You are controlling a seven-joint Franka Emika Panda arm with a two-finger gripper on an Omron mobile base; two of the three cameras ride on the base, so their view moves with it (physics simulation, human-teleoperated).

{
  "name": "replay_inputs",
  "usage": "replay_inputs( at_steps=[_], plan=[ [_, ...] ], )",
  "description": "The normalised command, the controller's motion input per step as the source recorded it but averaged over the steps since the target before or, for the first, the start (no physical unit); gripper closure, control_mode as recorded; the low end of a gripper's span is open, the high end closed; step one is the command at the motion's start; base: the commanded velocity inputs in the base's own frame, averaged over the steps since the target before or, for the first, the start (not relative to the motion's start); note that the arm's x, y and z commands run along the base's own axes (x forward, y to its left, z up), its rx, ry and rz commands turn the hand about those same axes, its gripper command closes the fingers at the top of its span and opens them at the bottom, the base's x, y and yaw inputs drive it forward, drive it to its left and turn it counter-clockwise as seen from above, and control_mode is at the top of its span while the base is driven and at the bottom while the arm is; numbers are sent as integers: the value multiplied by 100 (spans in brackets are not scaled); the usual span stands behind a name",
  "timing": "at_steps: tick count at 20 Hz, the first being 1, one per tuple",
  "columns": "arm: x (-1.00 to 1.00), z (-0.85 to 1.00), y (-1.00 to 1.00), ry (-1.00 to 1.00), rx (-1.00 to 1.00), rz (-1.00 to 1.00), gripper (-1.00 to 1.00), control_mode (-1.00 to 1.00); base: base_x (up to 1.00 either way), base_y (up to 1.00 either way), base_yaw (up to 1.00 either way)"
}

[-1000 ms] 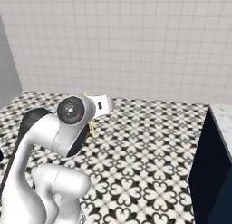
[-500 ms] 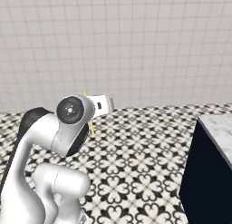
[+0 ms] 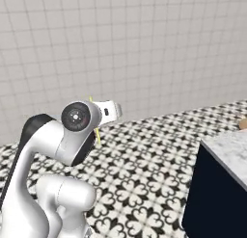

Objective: Take a straw from the drawer in front and place it inside the glass cup on the dining counter.

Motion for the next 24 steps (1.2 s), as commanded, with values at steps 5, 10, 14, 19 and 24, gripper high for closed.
replay_inputs(
  at_steps=[5,10,14,19,24],
  plan=[
    [0,0,0,0,0,0,100,100,100,50,-40],
    [0,0,0,0,0,0,100,100,100,77,-36],
    [0,0,0,0,0,0,100,100,100,81,-33],
    [0,0,0,0,0,0,100,100,100,62,-37],
    [0,0,0,0,0,0,100,100,100,51,-41]
  ],
)
